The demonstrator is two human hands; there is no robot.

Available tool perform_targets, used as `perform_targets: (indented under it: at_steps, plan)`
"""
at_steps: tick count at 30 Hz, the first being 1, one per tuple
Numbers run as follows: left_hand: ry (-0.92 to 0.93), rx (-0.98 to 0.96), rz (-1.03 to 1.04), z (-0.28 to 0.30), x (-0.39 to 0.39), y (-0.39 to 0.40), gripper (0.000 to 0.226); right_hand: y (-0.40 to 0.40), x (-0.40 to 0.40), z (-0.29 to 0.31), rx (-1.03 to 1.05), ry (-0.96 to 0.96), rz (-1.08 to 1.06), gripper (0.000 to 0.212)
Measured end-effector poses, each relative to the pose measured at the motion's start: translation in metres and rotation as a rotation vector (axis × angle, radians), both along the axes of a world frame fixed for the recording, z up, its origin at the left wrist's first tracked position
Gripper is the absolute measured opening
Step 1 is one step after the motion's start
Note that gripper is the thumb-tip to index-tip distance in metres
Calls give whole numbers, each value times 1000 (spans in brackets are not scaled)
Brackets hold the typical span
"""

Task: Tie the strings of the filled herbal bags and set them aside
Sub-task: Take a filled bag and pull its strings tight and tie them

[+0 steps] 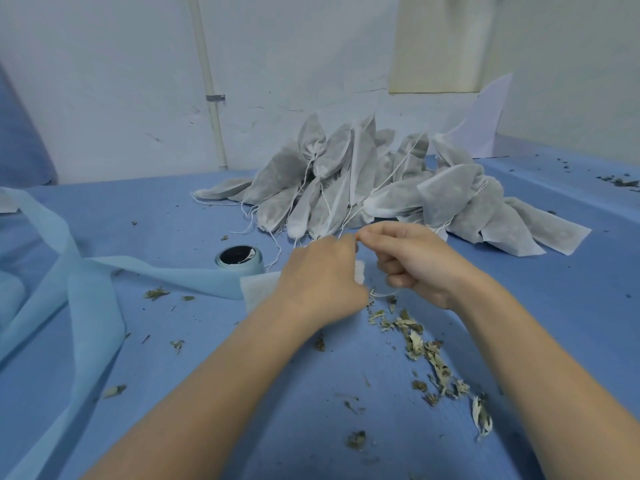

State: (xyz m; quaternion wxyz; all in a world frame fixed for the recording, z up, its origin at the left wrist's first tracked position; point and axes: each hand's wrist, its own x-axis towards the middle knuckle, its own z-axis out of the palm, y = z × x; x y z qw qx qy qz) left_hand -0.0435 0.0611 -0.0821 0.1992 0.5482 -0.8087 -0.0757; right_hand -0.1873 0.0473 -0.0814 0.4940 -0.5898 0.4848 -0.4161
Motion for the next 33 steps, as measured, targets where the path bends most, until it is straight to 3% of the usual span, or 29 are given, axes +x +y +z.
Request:
perform_targets:
  at_steps: [2, 5, 8, 13, 15, 19, 22, 27, 33]
  plan:
    - [178, 73, -50, -1, -3, -1, 29, 1, 2, 1, -19, -12, -19, 15]
    - [273, 44, -58, -7, -5, -2, 13, -1, 0, 1, -56, -23, -174, 20]
    - [344, -66, -25, -9, 0, -3, 31, -3, -2, -1, -155, 64, -307, 28]
    - [397, -181, 76, -3, 4, -3, 39, 0, 7, -1, -297, 204, -343, 54]
    - [384, -186, 89, -1, 5, -1, 41, 1, 11, 1, -211, 23, -285, 55]
    - [330, -166, 103, 4, 9, 2, 35, 2, 18, 3, 183, -609, -66, 43]
    - [365, -139, 132, 5, 15, 2, 29, 5, 29, 0, 331, -892, 0, 20]
    - [555, -234, 126, -5, 20, 12, 9, 14, 47, -6, 333, -1038, 1, 12]
    - [677, -330, 173, -18, 29, 19, 10, 20, 60, -14, 307, -996, 97, 41]
